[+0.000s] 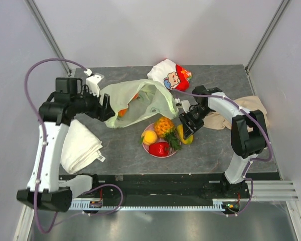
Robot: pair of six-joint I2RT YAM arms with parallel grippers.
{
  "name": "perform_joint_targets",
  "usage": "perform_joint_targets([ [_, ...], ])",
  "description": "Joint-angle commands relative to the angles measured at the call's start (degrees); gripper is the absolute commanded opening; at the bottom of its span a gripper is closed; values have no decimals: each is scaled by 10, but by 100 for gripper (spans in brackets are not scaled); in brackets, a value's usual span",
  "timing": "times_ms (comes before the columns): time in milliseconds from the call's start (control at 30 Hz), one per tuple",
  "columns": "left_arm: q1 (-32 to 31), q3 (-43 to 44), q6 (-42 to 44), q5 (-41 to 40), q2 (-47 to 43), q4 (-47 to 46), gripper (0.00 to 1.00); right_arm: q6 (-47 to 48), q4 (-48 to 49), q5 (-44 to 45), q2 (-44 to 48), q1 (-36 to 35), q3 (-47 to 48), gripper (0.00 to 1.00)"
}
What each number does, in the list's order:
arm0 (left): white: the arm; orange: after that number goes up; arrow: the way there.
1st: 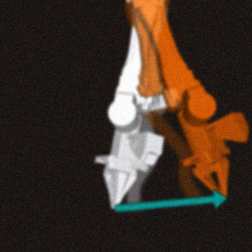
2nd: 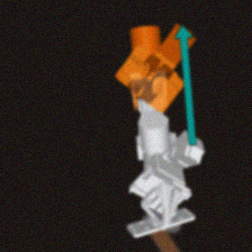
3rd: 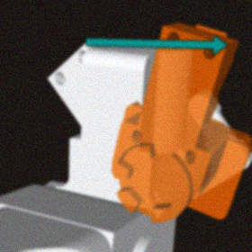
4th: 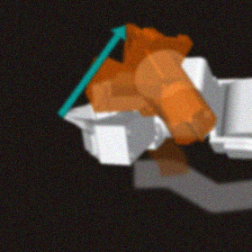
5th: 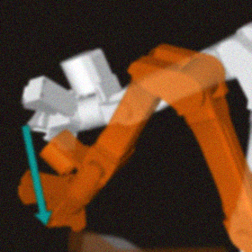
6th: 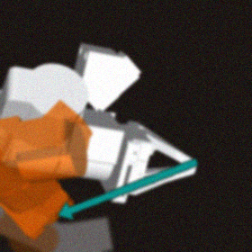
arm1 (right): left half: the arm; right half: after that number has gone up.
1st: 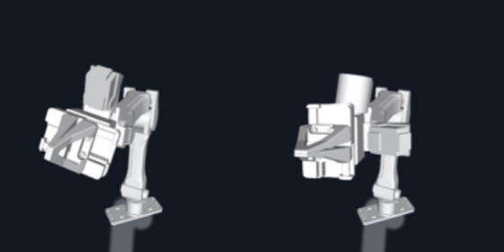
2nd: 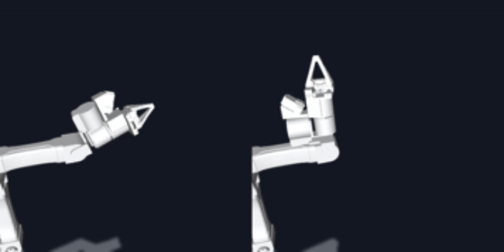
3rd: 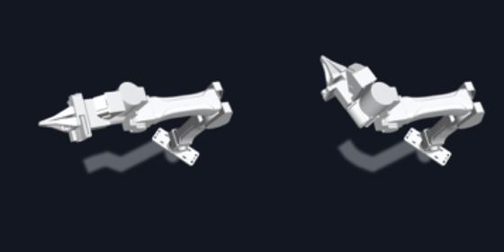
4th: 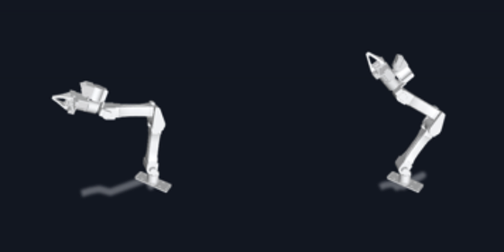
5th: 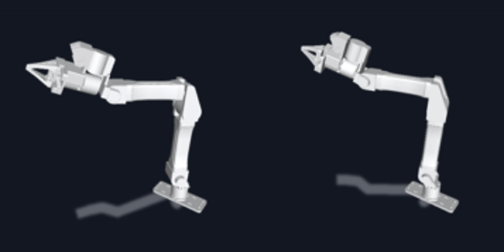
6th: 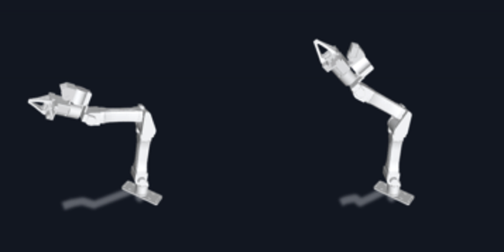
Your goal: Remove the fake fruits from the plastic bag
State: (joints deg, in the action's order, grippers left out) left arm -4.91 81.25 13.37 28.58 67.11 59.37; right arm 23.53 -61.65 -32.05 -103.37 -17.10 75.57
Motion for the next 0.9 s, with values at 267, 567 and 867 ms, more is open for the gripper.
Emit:
perform_joint_targets([
  [267, -54, -38, 234, 184, -72, 247, 49, -1, -21, -16, -25, -14, 60, 21],
  [567, -219, -196, 82, 83, -9, 10, 63, -18, -15, -6, -31, -19, 73, 22],
  [867, -222, -255, -105, -10, 75, -124, 53, -52, 1, -16, -25, -19, 62, 22],
])
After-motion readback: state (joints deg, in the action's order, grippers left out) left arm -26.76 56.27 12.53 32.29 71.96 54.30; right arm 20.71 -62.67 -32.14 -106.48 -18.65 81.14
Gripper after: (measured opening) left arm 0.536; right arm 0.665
